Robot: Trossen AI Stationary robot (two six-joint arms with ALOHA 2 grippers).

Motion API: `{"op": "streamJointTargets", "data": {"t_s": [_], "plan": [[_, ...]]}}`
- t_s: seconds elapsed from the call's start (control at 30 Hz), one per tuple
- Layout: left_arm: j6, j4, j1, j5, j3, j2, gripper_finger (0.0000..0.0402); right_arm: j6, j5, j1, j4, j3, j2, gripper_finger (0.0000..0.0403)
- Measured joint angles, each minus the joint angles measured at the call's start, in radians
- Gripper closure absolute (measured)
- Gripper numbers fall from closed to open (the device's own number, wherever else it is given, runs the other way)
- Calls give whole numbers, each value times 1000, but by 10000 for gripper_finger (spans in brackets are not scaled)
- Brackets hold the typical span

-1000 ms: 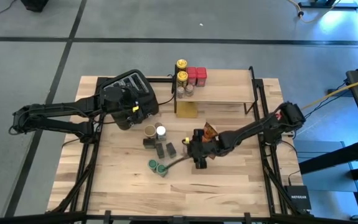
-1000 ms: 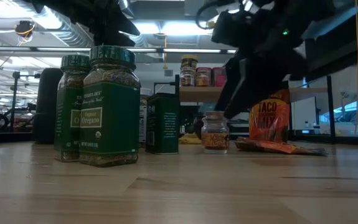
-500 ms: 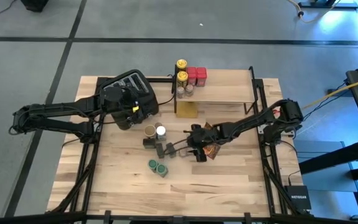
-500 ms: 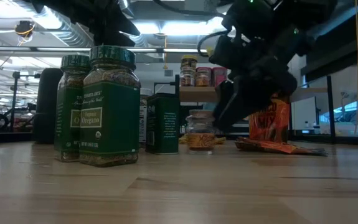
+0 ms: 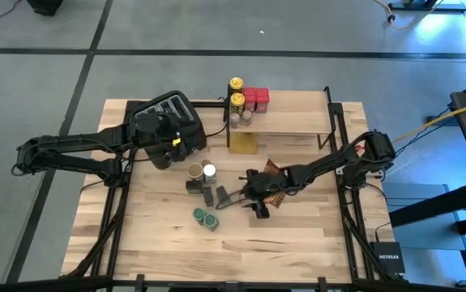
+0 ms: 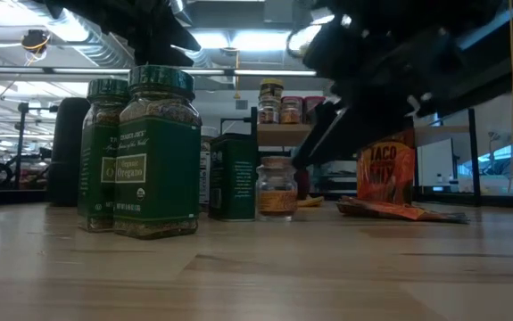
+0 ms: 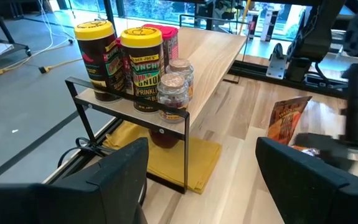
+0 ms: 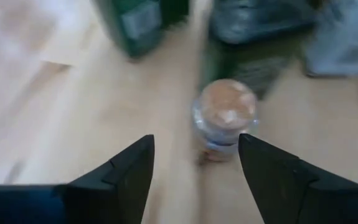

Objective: Shelf spices
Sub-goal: Put the brown seasoning bottle on the shelf

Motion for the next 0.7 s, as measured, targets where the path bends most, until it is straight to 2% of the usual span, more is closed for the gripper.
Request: {"op": "streamJointTargets", "data": {"t_s": [0.33, 0.7], "plan": [[0, 1, 0, 0, 0, 0, 112, 30, 0, 70, 56, 0, 14, 166], [0, 0, 0, 0, 0, 0, 112, 10, 135, 65, -2, 1, -8, 166]]}}
